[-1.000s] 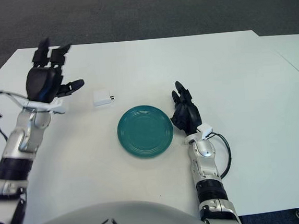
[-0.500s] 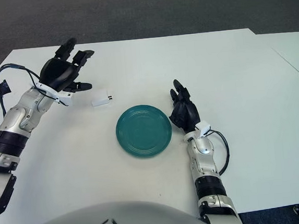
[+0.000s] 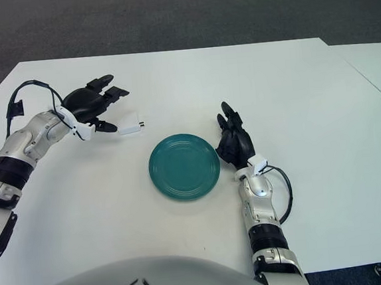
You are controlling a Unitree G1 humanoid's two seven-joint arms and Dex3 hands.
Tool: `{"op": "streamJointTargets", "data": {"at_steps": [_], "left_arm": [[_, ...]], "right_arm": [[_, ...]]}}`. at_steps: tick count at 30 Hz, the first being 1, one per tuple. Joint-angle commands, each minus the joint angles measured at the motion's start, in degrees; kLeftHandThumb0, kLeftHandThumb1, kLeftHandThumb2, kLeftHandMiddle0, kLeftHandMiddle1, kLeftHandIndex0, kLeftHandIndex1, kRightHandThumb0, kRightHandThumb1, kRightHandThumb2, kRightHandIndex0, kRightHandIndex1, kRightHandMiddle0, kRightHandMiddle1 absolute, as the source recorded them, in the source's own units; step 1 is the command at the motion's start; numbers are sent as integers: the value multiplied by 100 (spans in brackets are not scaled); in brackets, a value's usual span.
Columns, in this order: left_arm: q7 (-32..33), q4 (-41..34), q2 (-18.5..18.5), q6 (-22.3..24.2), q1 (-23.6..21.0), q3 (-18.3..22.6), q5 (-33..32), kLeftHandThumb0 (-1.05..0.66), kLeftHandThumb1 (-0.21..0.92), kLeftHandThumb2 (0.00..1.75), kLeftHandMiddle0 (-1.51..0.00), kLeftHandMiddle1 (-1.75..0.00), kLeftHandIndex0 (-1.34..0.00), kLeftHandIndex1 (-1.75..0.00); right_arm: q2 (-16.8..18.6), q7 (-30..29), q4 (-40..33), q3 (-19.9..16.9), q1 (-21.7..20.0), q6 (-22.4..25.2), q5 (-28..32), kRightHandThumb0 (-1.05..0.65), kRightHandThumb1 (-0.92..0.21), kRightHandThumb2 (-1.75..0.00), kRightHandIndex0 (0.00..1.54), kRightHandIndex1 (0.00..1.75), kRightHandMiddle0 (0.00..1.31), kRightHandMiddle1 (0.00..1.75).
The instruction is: Put the charger into the plate.
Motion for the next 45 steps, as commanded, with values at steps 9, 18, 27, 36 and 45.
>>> {"op": "streamJointTargets", "data": {"at_steps": [9, 18, 27, 36, 45], "left_arm": [[-687, 579, -98, -63, -393, -109, -526, -105, 92, 37, 0, 0, -9, -71], [-954, 1072, -276, 15, -623, -136, -728, -105, 92, 33, 0, 0, -4, -72], [-567, 1691, -550, 290, -850, -157, -703, -105, 92, 32, 0, 0, -1, -74], [-306, 2099, -687, 319, -931, -200, -757, -105, 92, 29, 0, 0, -1, -76], [-207, 2303, -834, 492, -964, -323, -720, -105, 92, 30, 0, 0, 0, -77]], "right_arm": [[328, -208, -71, 84, 420, 384, 97, -91, -92, -107, 11, 1, 0, 23], [388, -215, -170, 107, 466, 404, 104, -89, -92, -107, 12, 1, 0, 25], [427, -234, -230, 132, 496, 488, 99, -89, -92, -107, 12, 1, 0, 25], [396, -182, -152, 125, 497, 392, 103, -91, -92, -107, 11, 0, 0, 23], [390, -215, -151, 152, 515, 360, 35, -91, -92, -107, 10, 0, 0, 22]]}}
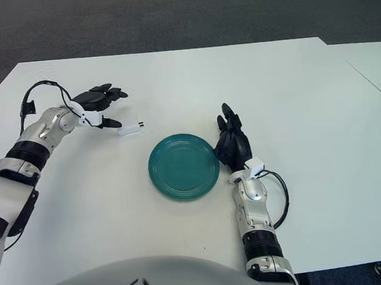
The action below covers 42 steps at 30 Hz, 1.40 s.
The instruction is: Put the charger into the plate.
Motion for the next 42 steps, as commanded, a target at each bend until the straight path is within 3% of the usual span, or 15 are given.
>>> {"op": "streamJointTargets", "data": {"at_steps": [1, 22, 42], "left_arm": [[93, 83, -64, 127, -158, -83, 37, -105, 92, 30, 0, 0, 0, -77], [-200, 279, -239, 310, -154, -344, -12, -105, 92, 43, 0, 0, -1, -80], [-888, 332, -221, -30, -196, -611, 13, -105, 92, 49, 0, 0, 0, -79]], "right_arm": [[78, 12, 315, 60, 251, 79, -7, -91, -92, -107, 10, 0, 0, 22], [108, -35, 196, 35, 310, 255, 83, -91, -92, -108, 11, 0, 0, 24], [146, -27, 85, 32, 356, 315, 143, -90, -92, -107, 13, 1, 0, 28]]}}
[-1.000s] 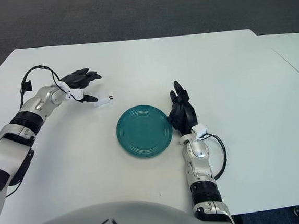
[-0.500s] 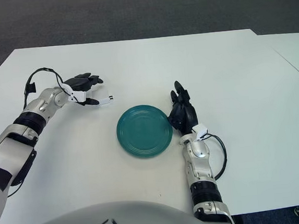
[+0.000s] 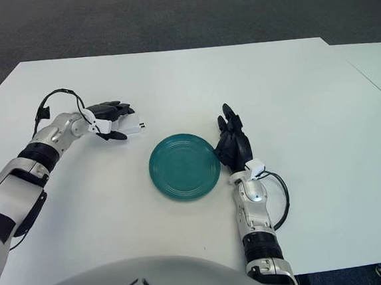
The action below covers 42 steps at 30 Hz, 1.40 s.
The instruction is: Put the charger into the plate.
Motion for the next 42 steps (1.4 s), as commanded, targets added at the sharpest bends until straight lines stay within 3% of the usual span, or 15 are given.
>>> {"op": "streamJointTargets", "data": {"at_steps": [1, 14, 22, 23, 24, 25, 27, 30, 31, 34, 42], "left_arm": [[-130, 109, -4, -25, -134, -91, 25, -105, 92, 49, 0, 0, 0, -79], [-157, 566, -151, -61, -197, -432, 172, -105, 92, 59, -2, -1, 0, -80], [178, 906, -256, 35, -193, -561, 205, -105, 92, 64, -20, -5, -8, -79], [296, 920, -269, 78, -178, -556, 201, -105, 92, 65, -26, -13, -11, -78], [376, 931, -277, 105, -170, -555, 197, -105, 92, 65, -20, -48, -16, -85], [587, 937, -293, 153, -135, -531, 189, -105, 92, 65, -17, -63, -18, -88], [1053, 946, -330, 238, -47, -475, 170, -103, 92, 64, -9, -109, -23, -121], [1751, 957, -392, 357, 96, -405, 157, -95, 92, 58, -10, -143, -26, -155], [1968, 960, -418, 397, 140, -390, 157, -92, 92, 56, -18, -154, -28, -162], [2566, 1004, -512, 537, 217, -361, 158, -87, 92, 54, -34, -168, -34, -171], [3737, 1170, -744, 595, 347, -268, 94, -64, 92, 51, -70, -174, -58, -174]], "right_arm": [[115, -7, 213, 25, 271, 196, 83, -90, -92, -107, 13, 1, 0, 28], [55, 34, 194, 40, 314, 192, 43, -91, -92, -108, 13, 0, 0, 25], [68, -2, 136, 46, 334, 249, 30, -91, -92, -108, 12, 0, 0, 24], [69, -7, 135, 46, 338, 242, 26, -91, -92, -108, 12, 0, 0, 24], [70, -11, 135, 47, 340, 237, 24, -91, -92, -108, 13, 0, 0, 24], [72, -17, 136, 46, 341, 230, 20, -91, -92, -108, 13, 0, 0, 24], [74, -23, 140, 43, 343, 223, 20, -91, -92, -108, 13, 0, 0, 24], [76, -23, 153, 38, 341, 210, 29, -91, -92, -108, 13, 0, 0, 24], [75, -21, 161, 34, 337, 204, 33, -91, -92, -108, 13, 0, 0, 24], [65, -14, 202, 18, 316, 179, 42, -91, -92, -107, 13, 0, 0, 24], [44, -3, 225, -15, 290, 228, 75, -91, -92, -107, 13, 0, 0, 26]]}}
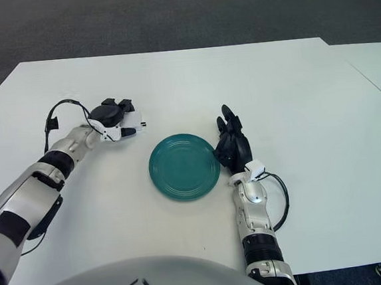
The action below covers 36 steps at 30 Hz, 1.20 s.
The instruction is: Put the charger into the plate.
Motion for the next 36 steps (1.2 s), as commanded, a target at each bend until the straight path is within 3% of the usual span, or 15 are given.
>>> {"op": "streamJointTargets", "data": {"at_steps": [1, 7, 12, 24, 30, 36], "left_arm": [[301, 136, -20, -2, 146, 15, 45, -62, 92, 51, -73, -174, -61, -174], [1334, 94, 14, -160, 192, -127, 284, -52, 92, 51, -94, -175, -78, -175], [1788, 120, 6, -247, 195, -148, 379, -48, 89, 52, -116, -175, -96, -175], [2405, 7, 97, -438, 125, -154, 530, -46, 77, 67, -127, -175, -105, -175], [1821, -1694, 621, -603, 270, 307, 242, -44, 72, 74, -128, -175, -106, -175], [1334, -3884, 868, -323, 890, 811, 140, -42, 66, 83, -130, -175, -107, -175]], "right_arm": [[42, -14, 281, -29, 232, 191, 70, -91, -92, -107, 14, 0, 0, 26], [21, 0, 308, -57, 193, 236, 103, -91, -92, -107, 14, 0, 0, 27], [12, -32, 351, -81, 159, 238, 83, -90, -92, -107, 14, 0, 0, 27], [29, -60, 429, -128, 88, 204, 94, -88, -92, -106, 15, 0, 0, 28], [25, -12, 459, -152, 61, 185, 126, -88, -92, -106, 15, 1, 0, 29], [19, 15, 529, -168, 16, 142, 136, -89, -92, -105, 15, 0, 0, 29]]}}
